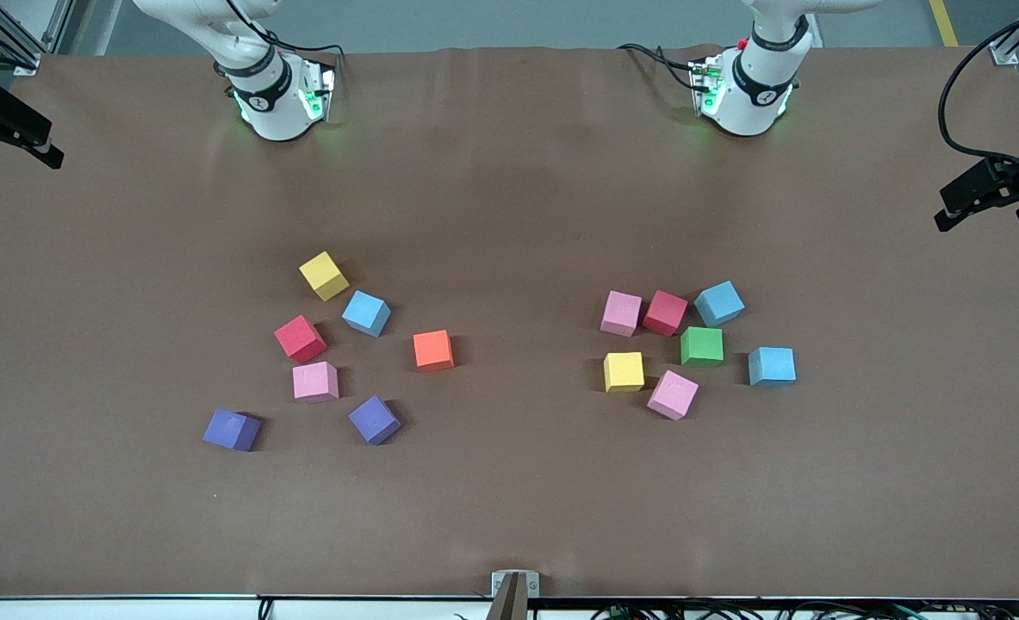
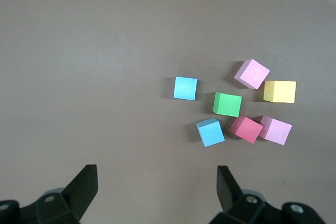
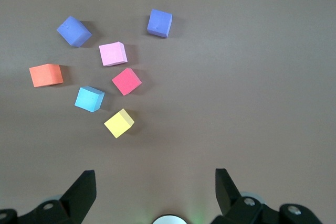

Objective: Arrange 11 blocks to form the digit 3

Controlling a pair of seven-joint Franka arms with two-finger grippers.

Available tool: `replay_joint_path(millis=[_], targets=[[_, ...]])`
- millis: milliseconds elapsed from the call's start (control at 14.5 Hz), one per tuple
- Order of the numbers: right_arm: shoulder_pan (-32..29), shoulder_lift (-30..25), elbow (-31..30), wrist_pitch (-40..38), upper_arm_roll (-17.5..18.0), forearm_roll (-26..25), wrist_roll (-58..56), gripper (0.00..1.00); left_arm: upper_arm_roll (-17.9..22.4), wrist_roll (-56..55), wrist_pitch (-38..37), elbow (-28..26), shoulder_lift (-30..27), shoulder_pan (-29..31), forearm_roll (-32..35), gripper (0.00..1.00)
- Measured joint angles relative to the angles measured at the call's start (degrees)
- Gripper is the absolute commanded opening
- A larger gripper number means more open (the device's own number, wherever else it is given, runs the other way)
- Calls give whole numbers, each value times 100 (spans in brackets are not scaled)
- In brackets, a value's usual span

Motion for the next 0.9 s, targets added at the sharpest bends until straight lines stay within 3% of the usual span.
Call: replay_joint_path(millis=[898], targets=[[0,151,164,-207,-5,77,8,100,-76,0,-17,-1,31,-6,-123,100]])
